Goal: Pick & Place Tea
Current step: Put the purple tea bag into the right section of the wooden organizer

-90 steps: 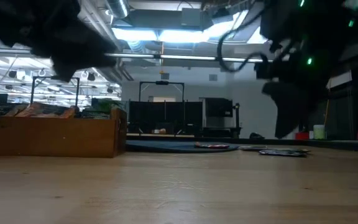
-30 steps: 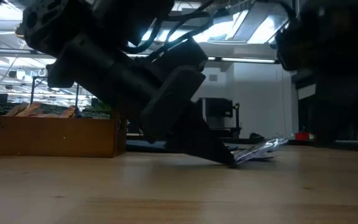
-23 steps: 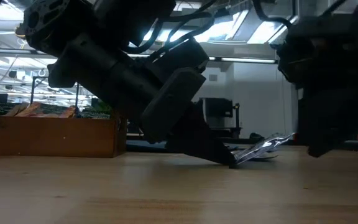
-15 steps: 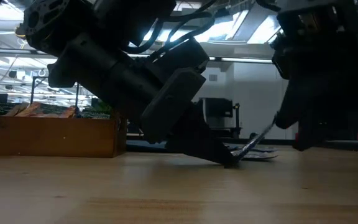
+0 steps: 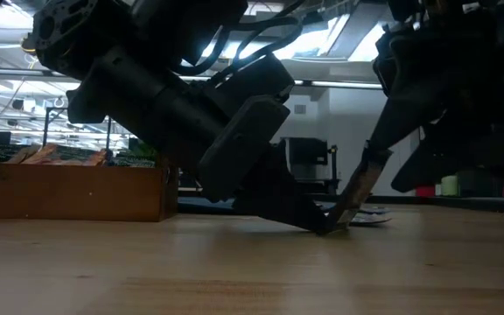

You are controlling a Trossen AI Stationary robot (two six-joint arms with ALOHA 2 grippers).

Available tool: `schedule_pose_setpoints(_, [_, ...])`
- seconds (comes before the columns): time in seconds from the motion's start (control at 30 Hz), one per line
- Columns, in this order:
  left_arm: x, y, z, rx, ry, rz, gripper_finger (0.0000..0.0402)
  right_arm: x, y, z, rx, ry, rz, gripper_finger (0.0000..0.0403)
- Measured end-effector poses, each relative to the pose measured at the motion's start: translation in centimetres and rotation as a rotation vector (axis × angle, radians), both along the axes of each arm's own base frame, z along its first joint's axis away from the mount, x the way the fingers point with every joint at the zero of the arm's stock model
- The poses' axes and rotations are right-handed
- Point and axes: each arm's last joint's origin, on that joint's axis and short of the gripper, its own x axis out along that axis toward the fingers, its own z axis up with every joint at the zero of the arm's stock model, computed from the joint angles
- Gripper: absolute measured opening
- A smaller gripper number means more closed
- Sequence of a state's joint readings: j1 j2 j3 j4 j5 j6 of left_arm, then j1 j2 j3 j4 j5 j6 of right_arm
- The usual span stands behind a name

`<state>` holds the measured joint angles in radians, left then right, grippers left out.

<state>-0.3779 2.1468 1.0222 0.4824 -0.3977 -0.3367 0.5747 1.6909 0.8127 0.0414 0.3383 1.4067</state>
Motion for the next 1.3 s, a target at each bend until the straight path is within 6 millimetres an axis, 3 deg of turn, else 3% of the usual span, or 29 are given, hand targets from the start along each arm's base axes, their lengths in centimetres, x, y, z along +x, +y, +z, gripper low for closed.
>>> schedule_pose_setpoints(0.7, [-0.02, 0.01, -0.02, -0.013, -0.001, 0.010, 0.0002, 0.09, -0.01, 0.05, 0.013, -0.003, 0.003, 0.0203])
schedule_pose_setpoints(0.9, [0.01, 0.00, 0.02, -0.018, -0.013, 0.011, 0.0004, -0.62, -0.46, -0.64, -0.009, 0.099, -0.030, 0.0135])
schedule_pose_setpoints(1.17, [0.05, -0.02, 0.07, -0.021, -0.018, 0.009, 0.0005, -0.63, -0.68, -0.67, -0.077, 0.080, -0.049, 0.0016])
schedule_pose_setpoints(1.3, [0.04, -0.09, 0.10, -0.022, -0.021, 0.008, 0.0003, -0.64, -0.69, -0.68, -0.095, 0.081, -0.034, 0.0010])
